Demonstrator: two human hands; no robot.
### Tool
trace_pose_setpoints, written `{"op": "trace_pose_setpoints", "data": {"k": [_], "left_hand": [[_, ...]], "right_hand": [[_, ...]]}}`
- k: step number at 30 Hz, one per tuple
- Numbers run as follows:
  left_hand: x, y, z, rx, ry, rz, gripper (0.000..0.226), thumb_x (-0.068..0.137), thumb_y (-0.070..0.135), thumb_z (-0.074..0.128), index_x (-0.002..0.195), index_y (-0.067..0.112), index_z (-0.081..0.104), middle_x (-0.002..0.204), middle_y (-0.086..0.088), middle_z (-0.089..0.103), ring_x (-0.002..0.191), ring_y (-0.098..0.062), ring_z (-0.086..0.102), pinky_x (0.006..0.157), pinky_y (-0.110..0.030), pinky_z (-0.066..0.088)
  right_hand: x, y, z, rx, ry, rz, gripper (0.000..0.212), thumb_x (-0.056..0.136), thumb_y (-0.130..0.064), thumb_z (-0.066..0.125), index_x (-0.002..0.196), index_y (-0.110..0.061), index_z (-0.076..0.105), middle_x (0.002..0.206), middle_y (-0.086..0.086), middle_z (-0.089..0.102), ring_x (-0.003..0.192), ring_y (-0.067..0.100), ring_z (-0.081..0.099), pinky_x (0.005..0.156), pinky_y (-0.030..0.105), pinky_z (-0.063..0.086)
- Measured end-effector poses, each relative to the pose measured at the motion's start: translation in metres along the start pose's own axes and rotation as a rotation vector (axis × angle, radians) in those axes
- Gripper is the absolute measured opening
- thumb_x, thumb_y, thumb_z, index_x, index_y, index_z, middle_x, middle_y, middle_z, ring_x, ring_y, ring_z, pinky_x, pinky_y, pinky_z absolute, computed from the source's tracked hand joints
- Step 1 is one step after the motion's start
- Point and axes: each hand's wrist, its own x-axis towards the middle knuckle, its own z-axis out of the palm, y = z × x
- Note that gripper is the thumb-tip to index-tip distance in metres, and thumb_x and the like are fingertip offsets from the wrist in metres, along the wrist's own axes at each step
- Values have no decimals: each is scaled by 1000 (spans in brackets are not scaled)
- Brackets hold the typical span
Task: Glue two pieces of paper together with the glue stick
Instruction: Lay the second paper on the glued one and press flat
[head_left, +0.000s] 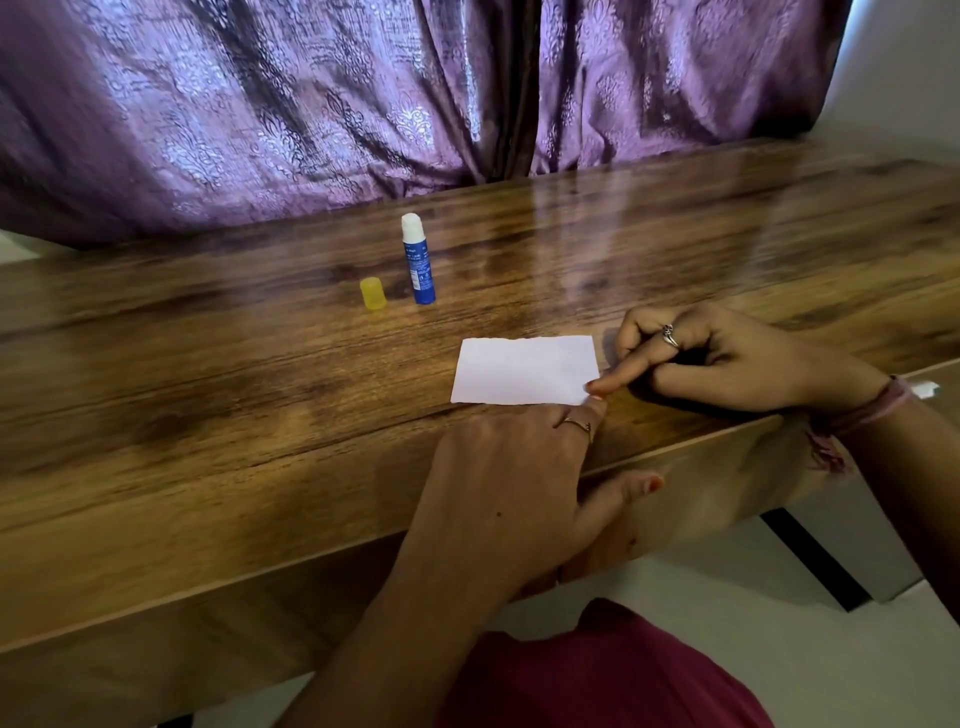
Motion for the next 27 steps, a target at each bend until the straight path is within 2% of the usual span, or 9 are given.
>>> {"op": "trace_pose_setpoints", "data": {"k": [5,10,15,17,20,22,24,25,27], "left_hand": [[4,-2,-2,-41,-9,2,68,84,73,27,124,28,60,83,9,71,69,-7,62,53,-22,40],[4,-3,-4,-60,11,15,66,84,73,29,121,28,61,76,10,69,64,-6,59,50,-20,35],[3,-3,-4,-68,44,28,66,84,73,29,121,28,61,75,10,68,63,-7,58,51,-21,33],[3,-4,-3,-76,51,32,67,83,74,28,123,29,59,76,9,68,64,-7,58,52,-22,35],[3,-6,-1,-102,53,25,69,82,76,26,125,31,56,73,11,65,60,-4,47,52,-22,37],[3,-8,0,-121,44,13,70,82,77,24,124,32,57,61,13,53,57,-2,41,51,-21,39],[2,-10,0,-145,38,-12,68,82,76,24,118,32,59,52,16,38,54,-2,43,51,-20,41],[0,-11,-1,-156,38,-28,66,82,76,24,114,32,61,52,15,39,54,-3,45,51,-20,43],[-2,-11,-1,-170,55,-67,62,83,74,26,108,30,62,61,13,55,58,-3,50,51,-20,43]], "right_hand": [[3,0,0,-76,33,0,30,82,4,59,106,-7,72,86,-3,57,82,-3,56,78,9,39],[13,12,-10,-240,57,81,38,84,4,63,112,-19,70,86,-5,56,78,10,56,77,23,43],[22,19,-17,-276,99,91,44,82,6,64,111,-27,65,84,7,58,75,18,58,76,26,43],[21,20,-17,-325,92,80,43,83,3,64,112,-28,66,85,2,58,76,19,59,76,32,46],[15,17,-16,-414,89,43,42,82,2,66,114,-25,69,86,-8,53,78,10,56,76,26,44],[12,14,-12,-462,104,14,40,81,2,66,113,-22,70,87,-4,53,79,11,55,76,26,44],[10,8,-8,-502,120,-5,34,82,-3,65,111,-20,72,90,0,56,80,16,56,76,34,47],[9,4,-7,-528,125,-16,32,82,-9,63,109,-20,73,91,-1,56,81,17,56,76,37,48],[5,-3,-5,-596,126,-21,30,81,-23,57,105,-23,75,93,-5,57,83,17,56,76,43,47]]}}
